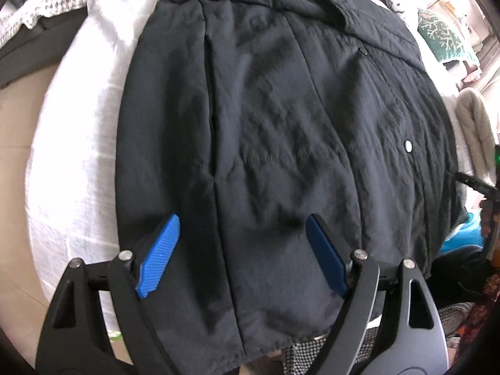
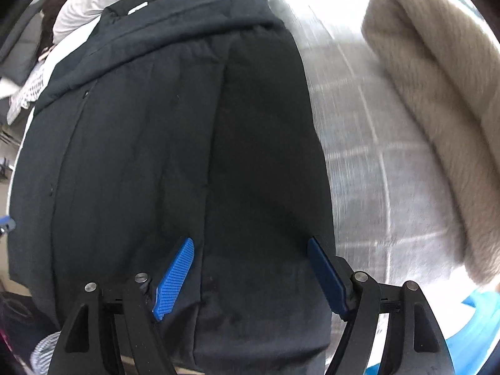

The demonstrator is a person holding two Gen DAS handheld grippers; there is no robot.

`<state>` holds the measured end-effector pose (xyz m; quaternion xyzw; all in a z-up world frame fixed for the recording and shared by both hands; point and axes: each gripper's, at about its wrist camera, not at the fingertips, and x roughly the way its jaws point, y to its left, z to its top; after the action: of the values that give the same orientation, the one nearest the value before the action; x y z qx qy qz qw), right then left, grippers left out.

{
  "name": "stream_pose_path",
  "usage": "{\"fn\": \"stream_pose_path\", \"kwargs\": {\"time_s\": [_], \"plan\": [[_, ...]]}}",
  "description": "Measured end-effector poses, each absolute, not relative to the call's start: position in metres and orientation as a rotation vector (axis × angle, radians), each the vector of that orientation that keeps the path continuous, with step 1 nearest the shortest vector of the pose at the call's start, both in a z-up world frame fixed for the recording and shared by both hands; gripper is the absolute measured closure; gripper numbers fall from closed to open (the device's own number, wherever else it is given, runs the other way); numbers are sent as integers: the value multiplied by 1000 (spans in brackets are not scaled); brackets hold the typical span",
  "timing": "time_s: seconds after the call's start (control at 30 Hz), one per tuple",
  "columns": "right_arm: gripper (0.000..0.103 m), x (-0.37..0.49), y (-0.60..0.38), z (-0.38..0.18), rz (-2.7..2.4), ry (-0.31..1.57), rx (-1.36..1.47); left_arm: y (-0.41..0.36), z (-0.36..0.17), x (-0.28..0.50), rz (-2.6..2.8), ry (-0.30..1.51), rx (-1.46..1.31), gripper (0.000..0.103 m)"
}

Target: Fold large clothes

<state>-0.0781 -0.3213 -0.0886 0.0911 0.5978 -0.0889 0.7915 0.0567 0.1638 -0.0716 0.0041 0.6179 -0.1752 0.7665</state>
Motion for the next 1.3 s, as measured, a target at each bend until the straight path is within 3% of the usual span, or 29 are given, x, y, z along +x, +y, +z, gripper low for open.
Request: {"fn": "stream_pose_path", "kwargs": {"time_s": [0.43, 0.77, 1.03, 1.2, 1.3], "plan": [[25, -105, -368, -90, -165, 1250, 510, 228, -67, 54, -398, 1380, -342, 20], [26, -129, -378, -100, -147, 1296, 594, 259, -74, 40, -346, 1380, -325, 23], [26, -145, -393, -109, -83, 1326, 699, 253, -103, 31, -425, 1563, -331, 24], [31, -153, -399, -111, -45, 1351, 771, 237, -108, 16, -527, 1622, -288, 35], [42, -151, -402, -114, -21, 1372, 821, 233, -110, 11, -528, 1634, -258, 39]]}}
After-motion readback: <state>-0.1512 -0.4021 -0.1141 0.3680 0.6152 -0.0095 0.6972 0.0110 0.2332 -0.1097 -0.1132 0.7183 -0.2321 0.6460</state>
